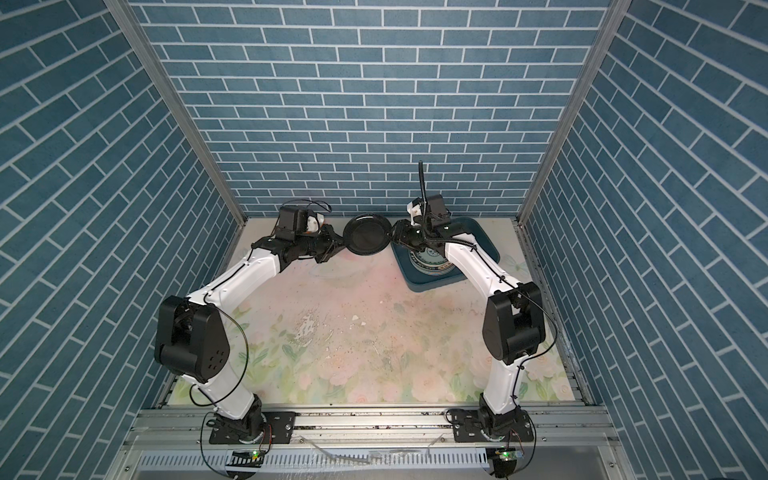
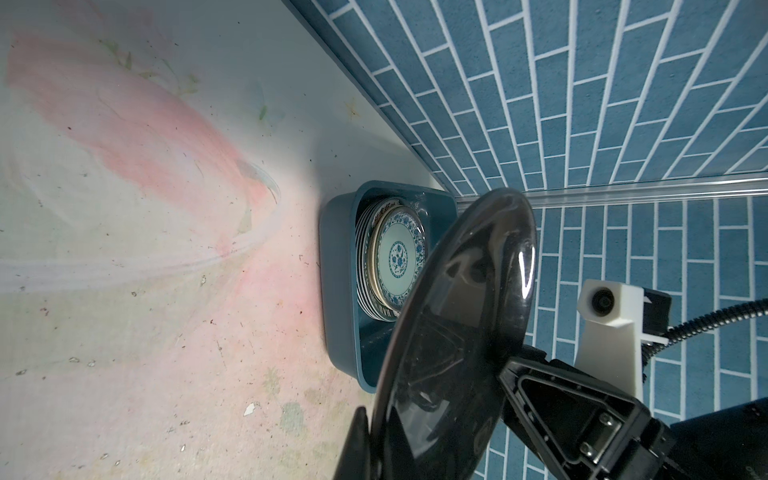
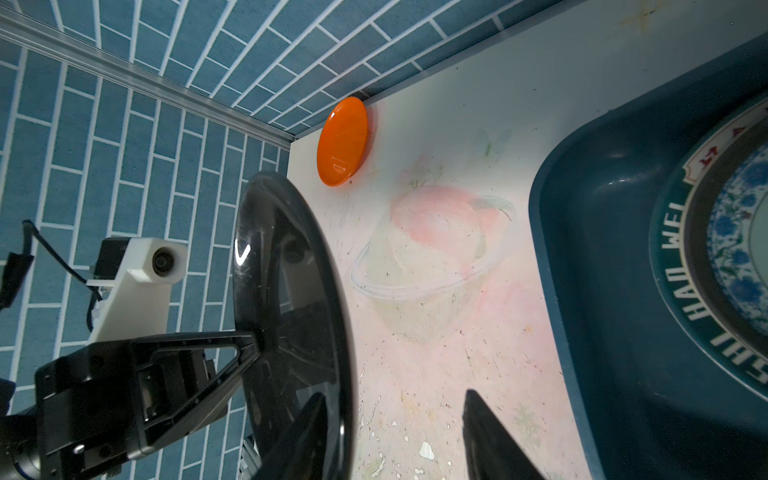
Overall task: Place the plates into the plastic bin on the countertop
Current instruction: 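Hand the black plate from the left gripper to the right gripper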
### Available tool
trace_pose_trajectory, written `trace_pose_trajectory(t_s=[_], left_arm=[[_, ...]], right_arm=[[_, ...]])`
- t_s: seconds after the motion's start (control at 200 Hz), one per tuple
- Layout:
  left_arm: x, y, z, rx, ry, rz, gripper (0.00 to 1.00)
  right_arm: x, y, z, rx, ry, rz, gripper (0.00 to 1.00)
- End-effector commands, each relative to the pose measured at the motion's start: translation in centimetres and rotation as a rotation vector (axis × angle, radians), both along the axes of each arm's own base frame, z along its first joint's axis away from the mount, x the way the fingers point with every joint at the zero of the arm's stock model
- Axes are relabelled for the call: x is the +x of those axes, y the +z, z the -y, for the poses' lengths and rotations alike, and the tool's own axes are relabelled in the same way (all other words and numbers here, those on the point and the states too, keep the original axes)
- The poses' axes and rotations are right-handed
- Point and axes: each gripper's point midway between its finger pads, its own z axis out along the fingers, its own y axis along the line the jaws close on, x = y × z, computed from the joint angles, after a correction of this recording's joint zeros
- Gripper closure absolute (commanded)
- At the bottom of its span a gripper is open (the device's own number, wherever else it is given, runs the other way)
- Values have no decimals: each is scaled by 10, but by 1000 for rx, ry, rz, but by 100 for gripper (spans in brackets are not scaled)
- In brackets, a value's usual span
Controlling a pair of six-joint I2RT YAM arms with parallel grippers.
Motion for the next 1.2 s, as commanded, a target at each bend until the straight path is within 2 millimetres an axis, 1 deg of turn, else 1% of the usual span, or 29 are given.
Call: trace_pose_trajectory(t_s=[0.0, 0.175, 0.215, 0.295, 0.375, 0.47, 0.545, 0.645, 0.7, 0.75, 0.81, 0.91, 1.1, 1.195], left_arm=[[-2, 28, 4, -29, -16, 61, 95], [0, 28, 5, -31, -18, 62, 94], [0, 30, 6, -32, -21, 66, 94], [1, 31, 6, -34, -21, 69, 93], [1, 33, 6, -34, -22, 74, 91], [1, 35, 6, -35, -20, 79, 88], [1, 35, 5, -34, -19, 81, 83], [1, 37, 5, -31, -18, 88, 74], [0, 37, 4, -27, -16, 91, 65], [0, 39, 3, -22, -16, 99, 59], [0, 38, 2, -10, -17, 99, 47], [-1, 37, -1, 11, -13, 99, 35], [0, 41, -4, 21, -13, 117, 30], [0, 43, -5, 31, -16, 130, 25]], right_arm=[[0, 4, -7, 4, 21, 6, 59], [-2, 3, -8, 4, 28, 0, 80], [-3, 2, -8, 3, 28, -1, 81], [-3, 1, -8, 1, 27, -2, 87], [-2, 2, -8, 1, 26, 0, 91], [-2, 2, -8, -1, 24, -1, 95], [-1, 2, -8, -2, 23, 0, 99], [0, 1, -8, -8, 19, -6, 100], [-1, 0, -7, -10, 18, -11, 100], [-1, 0, -7, -11, 19, -12, 100], [-2, -1, -6, -16, 16, -15, 100], [-2, -3, -2, -32, 2, -16, 100], [3, -9, 12, -45, -35, -31, 100], [7, -10, 24, -47, -66, -31, 100]])
